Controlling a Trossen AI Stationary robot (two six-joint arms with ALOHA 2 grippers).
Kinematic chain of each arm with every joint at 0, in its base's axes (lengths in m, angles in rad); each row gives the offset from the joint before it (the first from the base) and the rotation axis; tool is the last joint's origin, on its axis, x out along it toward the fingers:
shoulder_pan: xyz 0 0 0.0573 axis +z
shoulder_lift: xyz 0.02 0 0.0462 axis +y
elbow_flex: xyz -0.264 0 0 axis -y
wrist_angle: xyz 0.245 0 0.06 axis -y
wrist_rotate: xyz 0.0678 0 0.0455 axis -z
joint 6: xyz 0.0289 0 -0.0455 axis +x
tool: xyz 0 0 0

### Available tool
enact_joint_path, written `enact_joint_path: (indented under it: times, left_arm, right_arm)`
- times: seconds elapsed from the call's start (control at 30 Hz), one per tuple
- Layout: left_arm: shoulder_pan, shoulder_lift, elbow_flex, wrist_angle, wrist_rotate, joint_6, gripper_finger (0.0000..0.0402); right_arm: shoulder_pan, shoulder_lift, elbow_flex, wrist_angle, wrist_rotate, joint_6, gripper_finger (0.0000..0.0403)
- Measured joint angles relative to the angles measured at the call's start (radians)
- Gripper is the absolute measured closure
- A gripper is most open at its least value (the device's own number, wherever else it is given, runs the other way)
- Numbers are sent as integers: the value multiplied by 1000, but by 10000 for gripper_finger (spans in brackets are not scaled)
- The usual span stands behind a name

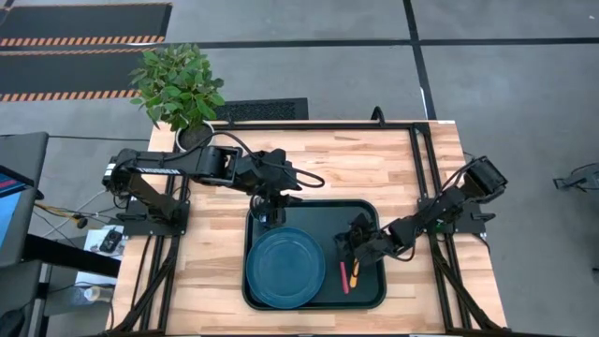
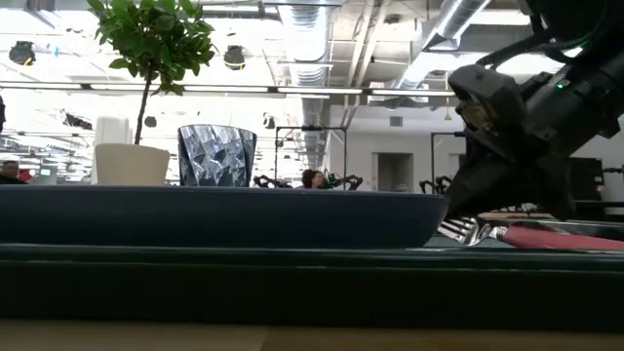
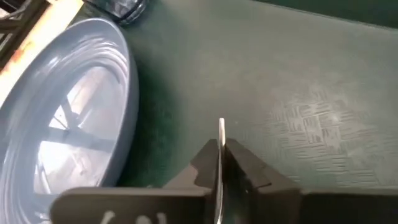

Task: Pick and place plate/cup/fork/spoon on tray
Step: Put the pink fork on the black serving tray to the left of the brown spoon

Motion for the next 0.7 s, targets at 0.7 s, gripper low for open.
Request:
enact_joint_path:
  times: [0.7]
  left_arm:
    - [0,0,0,-4,0,-2,279]
  right_arm:
    - [8,-22,209,-477,-42,-54,264]
